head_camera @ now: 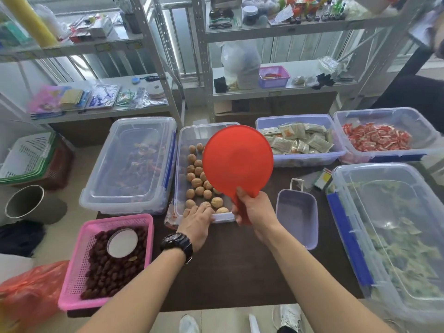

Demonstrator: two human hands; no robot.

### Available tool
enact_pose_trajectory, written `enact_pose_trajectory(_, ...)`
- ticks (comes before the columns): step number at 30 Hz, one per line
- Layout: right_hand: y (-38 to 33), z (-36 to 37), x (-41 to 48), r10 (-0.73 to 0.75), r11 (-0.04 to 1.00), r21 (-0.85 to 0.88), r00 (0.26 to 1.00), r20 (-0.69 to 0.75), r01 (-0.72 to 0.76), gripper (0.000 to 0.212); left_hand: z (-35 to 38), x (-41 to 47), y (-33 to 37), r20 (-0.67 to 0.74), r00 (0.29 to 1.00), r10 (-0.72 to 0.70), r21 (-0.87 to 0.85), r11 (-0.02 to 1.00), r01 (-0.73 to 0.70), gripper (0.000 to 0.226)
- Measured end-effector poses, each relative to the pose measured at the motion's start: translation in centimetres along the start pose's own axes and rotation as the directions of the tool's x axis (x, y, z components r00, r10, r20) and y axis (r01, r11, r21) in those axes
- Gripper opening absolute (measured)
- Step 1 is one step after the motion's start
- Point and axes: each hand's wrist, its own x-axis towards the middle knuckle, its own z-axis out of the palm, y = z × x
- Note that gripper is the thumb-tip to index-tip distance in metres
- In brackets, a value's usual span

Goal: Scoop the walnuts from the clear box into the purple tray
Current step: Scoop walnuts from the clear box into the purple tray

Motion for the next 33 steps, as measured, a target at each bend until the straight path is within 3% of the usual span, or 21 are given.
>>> enact_pose_trajectory(3, 0.0, -0.3, -0.1, 0.013, 1.000, 0.004, 1.000, -0.003, -0.013, 0.037, -0.6, 0.0, 0.4, -0.004, 1.000, 0.002, -0.020, 1.000, -0.002, 0.024)
enact_pose_trajectory(7, 0.2, -0.5, -0.2, 0.020, 1.000, 0.007, 1.000, -0.014, -0.020, 0.038, -0.9, -0.5, 0.8, -0.117, 0.993, 0.017, -0.051, 0.998, -0.023, 0.020)
enact_pose_trajectory(15, 0.5, -1.0, -0.2, 0.019, 1.000, 0.009, 0.999, -0.028, -0.019, 0.035, -2.7, -0.4, 2.4, -0.272, 0.954, 0.128, 0.112, 0.989, -0.100, 0.021)
enact_pose_trajectory(20, 0.2, -1.2, -0.3, 0.001, 1.000, 0.009, 0.999, -0.040, -0.001, 0.036, -2.7, -0.2, 3.8, -0.196, 0.973, 0.122, 0.186, 0.979, -0.086, 0.043)
enact_pose_trajectory(26, -0.3, -2.2, -0.5, 0.005, 0.999, 0.034, 0.999, -0.054, -0.003, 0.036, -1.5, 0.3, 6.0, -0.107, 0.977, 0.187, 0.226, 0.961, -0.159, 0.043)
enact_pose_trajectory(30, -0.4, -3.0, -0.4, 0.012, 0.999, 0.031, 0.997, -0.074, -0.010, 0.035, -0.4, 0.9, 8.0, -0.089, 0.946, 0.312, 0.208, 0.935, -0.288, 0.030)
enact_pose_trajectory(33, -0.4, -3.8, -0.4, 0.010, 0.999, 0.046, 0.996, -0.085, -0.006, 0.035, 0.5, 1.5, 9.5, -0.076, 0.927, 0.367, 0.185, 0.919, -0.348, 0.038)
